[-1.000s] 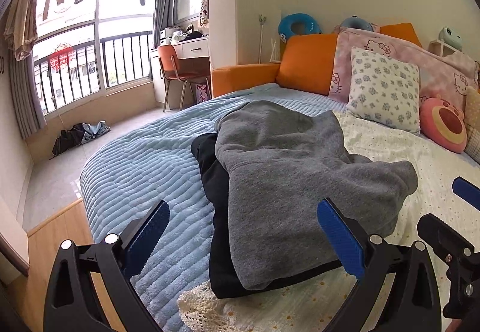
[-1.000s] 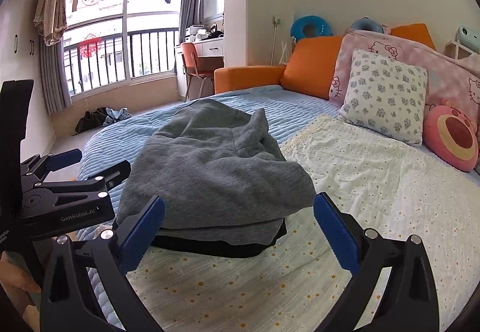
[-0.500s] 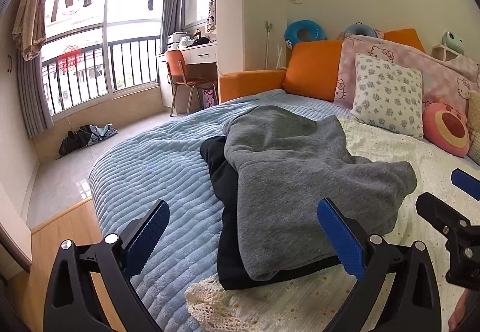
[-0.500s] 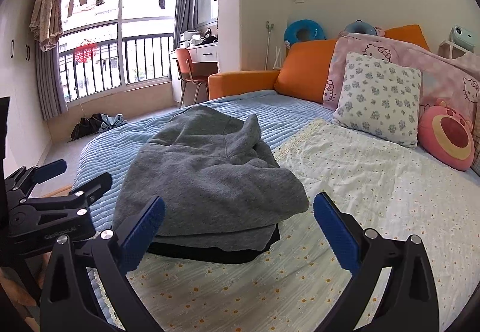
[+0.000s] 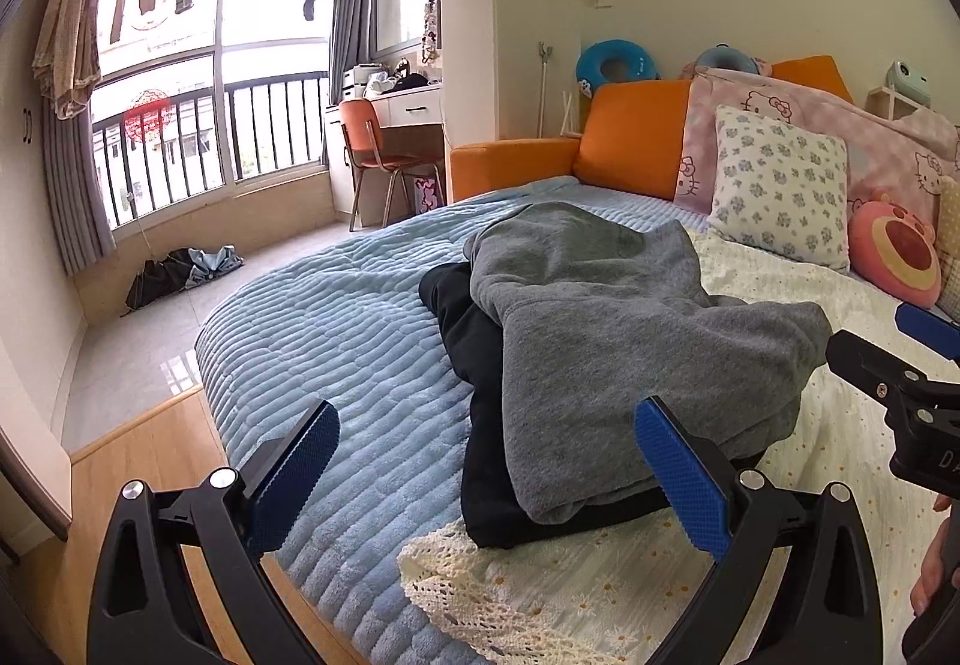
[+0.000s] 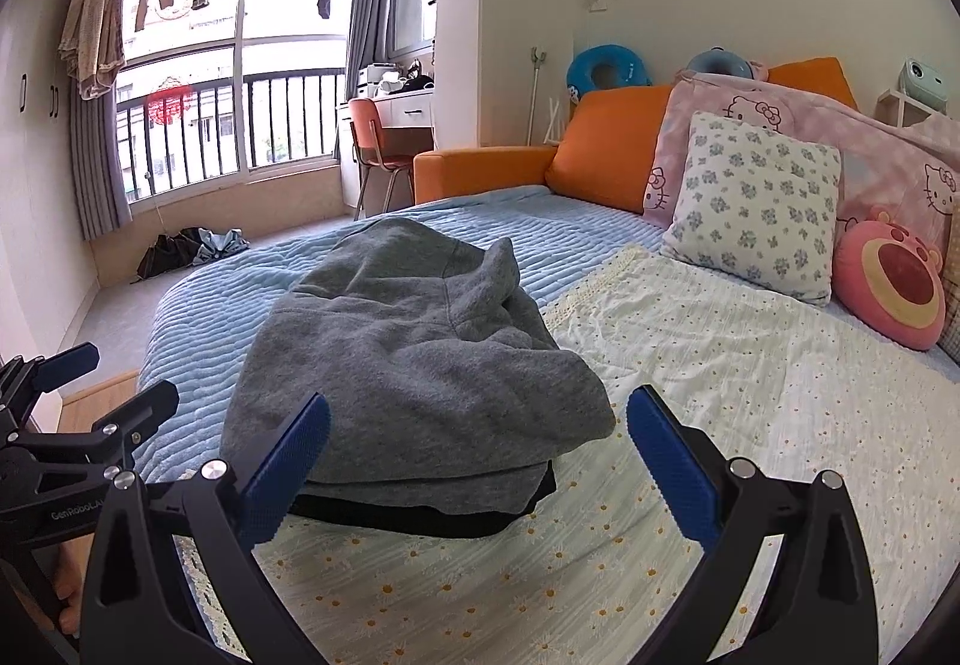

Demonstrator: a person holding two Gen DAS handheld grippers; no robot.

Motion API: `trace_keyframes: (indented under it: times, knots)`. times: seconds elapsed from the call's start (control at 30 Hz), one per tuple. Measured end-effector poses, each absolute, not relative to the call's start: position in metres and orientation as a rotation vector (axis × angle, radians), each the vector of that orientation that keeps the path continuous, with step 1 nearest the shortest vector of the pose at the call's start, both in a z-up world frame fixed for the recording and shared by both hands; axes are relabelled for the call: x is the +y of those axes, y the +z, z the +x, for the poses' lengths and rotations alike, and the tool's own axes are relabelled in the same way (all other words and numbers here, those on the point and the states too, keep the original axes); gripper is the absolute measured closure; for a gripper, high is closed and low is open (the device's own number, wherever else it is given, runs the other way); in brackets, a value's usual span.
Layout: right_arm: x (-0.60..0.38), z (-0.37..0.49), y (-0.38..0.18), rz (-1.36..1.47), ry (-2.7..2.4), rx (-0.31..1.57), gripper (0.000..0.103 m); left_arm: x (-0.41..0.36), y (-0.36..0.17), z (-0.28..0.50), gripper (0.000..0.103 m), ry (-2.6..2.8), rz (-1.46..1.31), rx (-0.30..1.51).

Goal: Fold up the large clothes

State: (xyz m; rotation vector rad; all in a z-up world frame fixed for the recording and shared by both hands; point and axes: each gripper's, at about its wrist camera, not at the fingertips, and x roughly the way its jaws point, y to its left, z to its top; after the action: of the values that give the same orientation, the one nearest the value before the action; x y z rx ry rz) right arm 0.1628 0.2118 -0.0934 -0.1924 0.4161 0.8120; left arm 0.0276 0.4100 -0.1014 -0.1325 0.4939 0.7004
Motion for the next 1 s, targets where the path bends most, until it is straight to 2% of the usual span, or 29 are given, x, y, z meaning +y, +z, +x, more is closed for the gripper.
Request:
trace_keyframes:
  times: [1.0]
  knots:
    - [0.208, 0.162, -0.091, -0.178, 0.796, 0.389, 0.005, 0.397, -0.09, 0.042, 0.003, 0.668, -0.087, 0.461]
